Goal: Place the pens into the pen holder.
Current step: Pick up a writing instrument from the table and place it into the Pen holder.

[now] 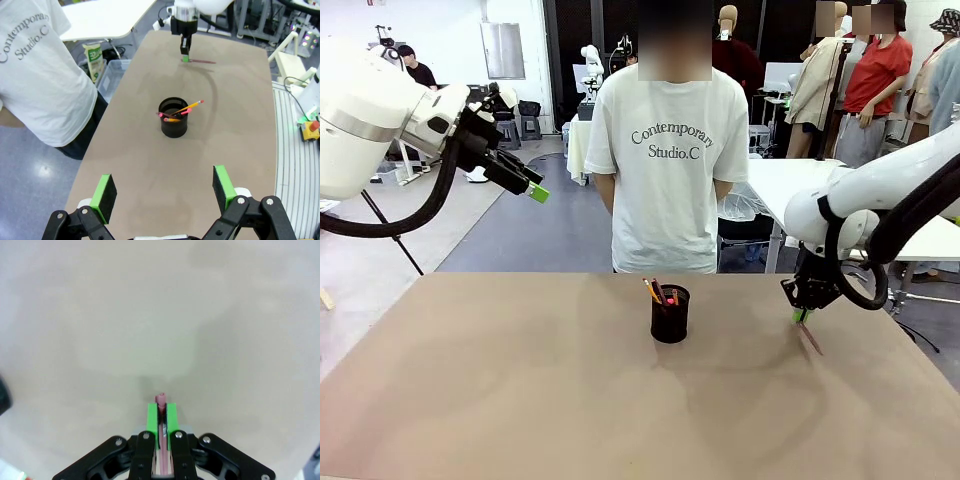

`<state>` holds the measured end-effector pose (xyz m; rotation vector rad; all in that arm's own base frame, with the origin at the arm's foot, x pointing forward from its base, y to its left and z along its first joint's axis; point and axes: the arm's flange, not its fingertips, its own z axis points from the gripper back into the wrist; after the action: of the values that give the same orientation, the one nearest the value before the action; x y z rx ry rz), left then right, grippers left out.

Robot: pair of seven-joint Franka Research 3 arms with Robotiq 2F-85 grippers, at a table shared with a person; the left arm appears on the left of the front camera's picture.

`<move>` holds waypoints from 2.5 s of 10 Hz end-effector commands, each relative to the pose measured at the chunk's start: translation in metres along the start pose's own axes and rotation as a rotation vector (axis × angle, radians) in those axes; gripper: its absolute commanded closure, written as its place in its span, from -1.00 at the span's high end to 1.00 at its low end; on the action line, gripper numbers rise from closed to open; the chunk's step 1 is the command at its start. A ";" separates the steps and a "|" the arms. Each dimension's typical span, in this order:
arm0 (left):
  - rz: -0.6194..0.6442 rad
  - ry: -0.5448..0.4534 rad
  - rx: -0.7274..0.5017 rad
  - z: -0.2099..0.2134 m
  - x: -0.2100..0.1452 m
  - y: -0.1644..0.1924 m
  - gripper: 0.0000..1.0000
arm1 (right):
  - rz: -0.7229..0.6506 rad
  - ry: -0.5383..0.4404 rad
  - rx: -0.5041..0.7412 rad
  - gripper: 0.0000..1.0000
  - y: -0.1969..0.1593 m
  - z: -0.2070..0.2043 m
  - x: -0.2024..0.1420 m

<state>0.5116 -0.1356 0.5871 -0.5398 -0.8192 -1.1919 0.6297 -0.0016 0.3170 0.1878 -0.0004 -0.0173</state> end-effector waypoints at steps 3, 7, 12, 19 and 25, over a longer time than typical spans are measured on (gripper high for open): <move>0.002 0.001 0.007 0.002 0.000 0.000 1.00 | 0.114 0.027 0.305 -1.00 -0.011 0.046 -0.015; 0.002 0.001 0.007 0.002 0.000 0.000 1.00 | 0.293 -0.260 0.752 -1.00 0.002 0.086 -0.034; 0.002 0.001 0.007 0.002 0.000 0.000 1.00 | 0.415 -0.790 0.876 -1.00 0.025 0.134 -0.082; 0.002 0.001 0.007 0.002 0.000 0.000 1.00 | 0.374 -0.765 0.886 -1.00 0.021 0.149 -0.071; 0.002 0.001 0.007 0.002 0.000 0.000 1.00 | 0.556 -1.103 0.845 -1.00 0.114 0.137 -0.061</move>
<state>0.5116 -0.1358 0.5870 -0.5398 -0.8192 -1.1921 0.5644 0.0739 0.4792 1.0084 -1.0875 0.4121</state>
